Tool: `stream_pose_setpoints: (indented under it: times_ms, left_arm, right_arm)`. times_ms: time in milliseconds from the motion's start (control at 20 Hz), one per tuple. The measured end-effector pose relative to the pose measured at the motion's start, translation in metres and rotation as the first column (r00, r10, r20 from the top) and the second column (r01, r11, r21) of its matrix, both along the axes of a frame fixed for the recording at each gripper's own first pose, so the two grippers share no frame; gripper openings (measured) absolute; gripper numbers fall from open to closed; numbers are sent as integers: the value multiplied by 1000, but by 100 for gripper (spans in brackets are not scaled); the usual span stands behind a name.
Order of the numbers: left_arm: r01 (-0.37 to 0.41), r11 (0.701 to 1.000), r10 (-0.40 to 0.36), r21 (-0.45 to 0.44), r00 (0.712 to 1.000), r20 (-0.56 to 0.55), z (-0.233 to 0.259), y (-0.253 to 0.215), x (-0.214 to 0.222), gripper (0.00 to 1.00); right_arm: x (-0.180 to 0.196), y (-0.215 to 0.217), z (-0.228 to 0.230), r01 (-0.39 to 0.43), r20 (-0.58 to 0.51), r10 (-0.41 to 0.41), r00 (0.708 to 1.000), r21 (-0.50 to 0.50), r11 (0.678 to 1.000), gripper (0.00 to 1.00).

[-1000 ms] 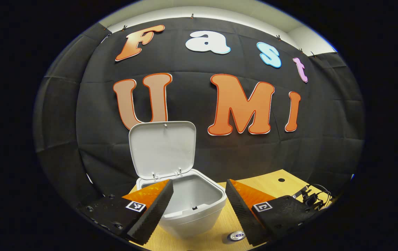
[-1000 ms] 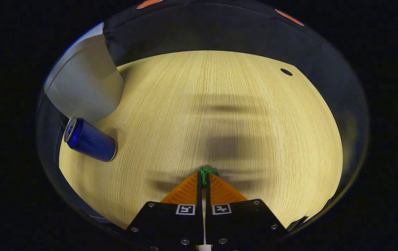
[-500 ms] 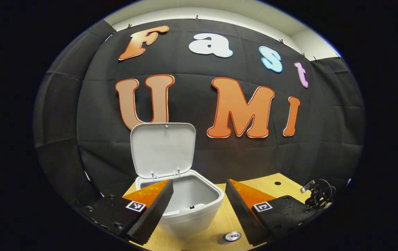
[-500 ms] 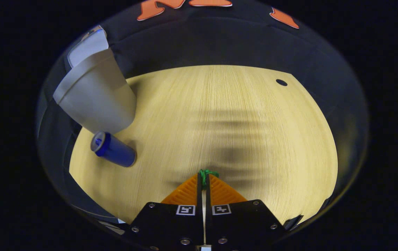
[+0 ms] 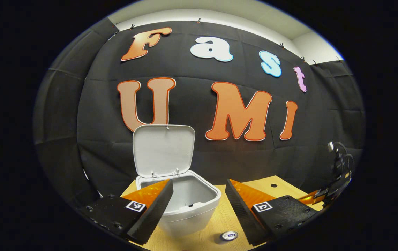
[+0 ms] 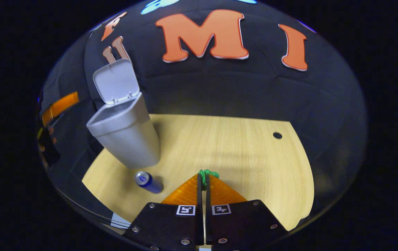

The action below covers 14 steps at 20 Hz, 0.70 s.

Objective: Press the lid of the desktop garbage bin to open it, pick up the crumpled paper on the desktop and throw it into the bin, then pick up the pop can on the desktop and drop it into the bin, and finally close the garbage bin lid.

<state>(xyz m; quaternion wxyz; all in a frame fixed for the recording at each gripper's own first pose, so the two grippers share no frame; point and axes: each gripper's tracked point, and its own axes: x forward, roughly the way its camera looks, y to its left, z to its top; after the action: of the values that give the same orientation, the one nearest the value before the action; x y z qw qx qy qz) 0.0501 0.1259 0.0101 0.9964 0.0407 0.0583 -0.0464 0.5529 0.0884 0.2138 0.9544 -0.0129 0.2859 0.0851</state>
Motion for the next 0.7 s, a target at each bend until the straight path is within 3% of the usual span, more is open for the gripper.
stream_pose_setpoints:
  times_ms: [200, 500, 700]
  left_arm:
    - [-5, 1000, 5, -13, 1000, 5, 1, 7, -13, 95]
    - [-18, 1000, 18, -3, 1000, 7, 3, 24, -36, 95]
    - [-54, 999, 54, -10, 999, -6, 1, 51, -52, 95]
  right_arm:
    - [1, 10, 88, -72, 157, 70, 985, 7, 997, 2]
    - [44, 122, 138, -217, 279, 198, 940, 41, 975, 2]
    - [62, 192, 150, -315, 304, 285, 909, 52, 948, 2]
